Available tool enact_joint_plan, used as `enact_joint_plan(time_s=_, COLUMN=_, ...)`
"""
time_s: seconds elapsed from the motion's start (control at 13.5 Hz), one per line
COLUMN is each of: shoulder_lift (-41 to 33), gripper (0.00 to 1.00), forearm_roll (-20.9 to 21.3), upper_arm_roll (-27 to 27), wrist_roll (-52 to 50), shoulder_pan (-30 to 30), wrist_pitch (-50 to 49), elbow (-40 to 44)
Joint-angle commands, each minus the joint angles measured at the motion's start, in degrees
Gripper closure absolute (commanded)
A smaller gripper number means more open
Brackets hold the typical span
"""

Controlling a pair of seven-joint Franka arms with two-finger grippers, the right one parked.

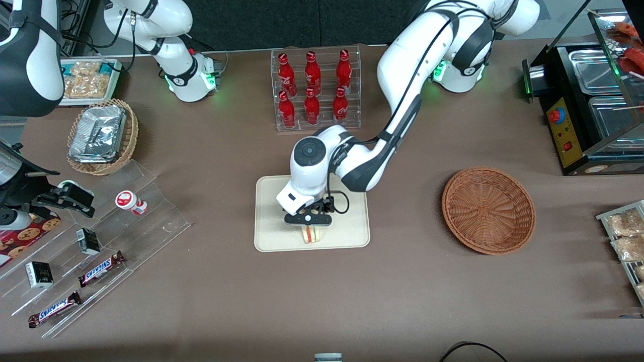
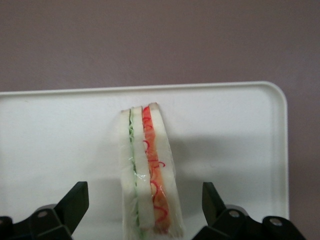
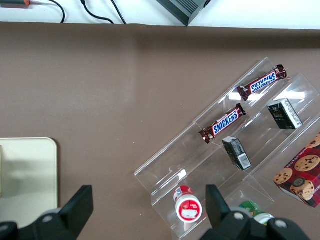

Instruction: Place sandwich from basket to tray

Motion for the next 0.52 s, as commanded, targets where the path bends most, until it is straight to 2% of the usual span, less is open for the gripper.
enact_joint_plan(time_s=0.0, shoulder_lift=-8.9, gripper=0.00, forearm_roll=-4.8, upper_arm_roll=0.2, wrist_roll=0.4, shoulder_pan=3.1, wrist_pitch=-6.9, elbow=-1.8)
enact_joint_plan(time_s=0.22, shoulder_lift=-18.8, gripper=0.01, forearm_roll=-8.1, upper_arm_roll=0.2, wrist_roll=10.3, shoulder_pan=8.6, wrist_pitch=-19.1, elbow=-4.2)
enact_joint_plan(time_s=0.44, shoulder_lift=-33.9, gripper=0.01, forearm_roll=-10.2, upper_arm_roll=0.2, wrist_roll=18.8, shoulder_pan=17.6, wrist_pitch=-21.7, elbow=-19.3)
